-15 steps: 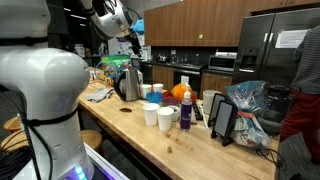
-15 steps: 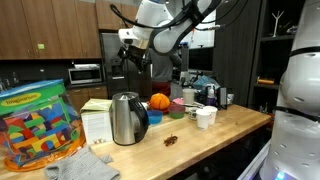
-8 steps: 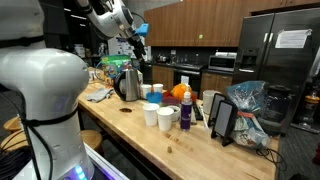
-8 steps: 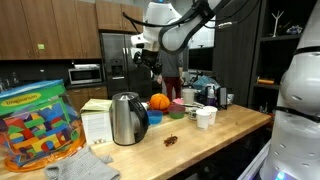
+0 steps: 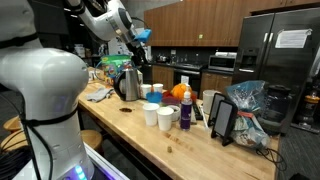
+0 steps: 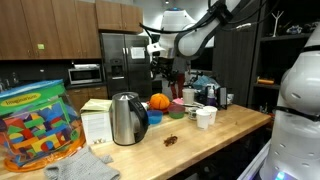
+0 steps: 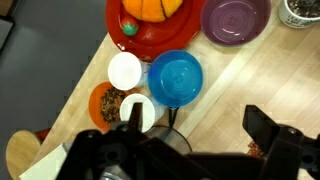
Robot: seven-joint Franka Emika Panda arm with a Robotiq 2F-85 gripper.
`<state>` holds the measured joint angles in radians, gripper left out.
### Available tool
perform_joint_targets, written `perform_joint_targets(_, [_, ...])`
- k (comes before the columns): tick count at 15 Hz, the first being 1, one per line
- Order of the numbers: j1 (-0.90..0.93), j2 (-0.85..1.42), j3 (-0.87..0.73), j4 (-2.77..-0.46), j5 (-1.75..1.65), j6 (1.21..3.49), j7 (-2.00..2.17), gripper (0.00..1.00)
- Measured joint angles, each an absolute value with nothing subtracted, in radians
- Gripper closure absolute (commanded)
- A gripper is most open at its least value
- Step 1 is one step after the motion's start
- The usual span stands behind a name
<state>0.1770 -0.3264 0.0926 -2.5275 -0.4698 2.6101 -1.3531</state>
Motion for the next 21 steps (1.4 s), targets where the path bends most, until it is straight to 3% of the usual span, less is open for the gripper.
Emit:
perform_joint_targets(10, [0.308, -0.49, -0.023, -2.75, -0.143, 2.44, -1.681, 0.0])
perform_joint_targets(21, [0.329, -0.559, -0.03, -2.779, -0.054, 2.369, -1.732, 0.0])
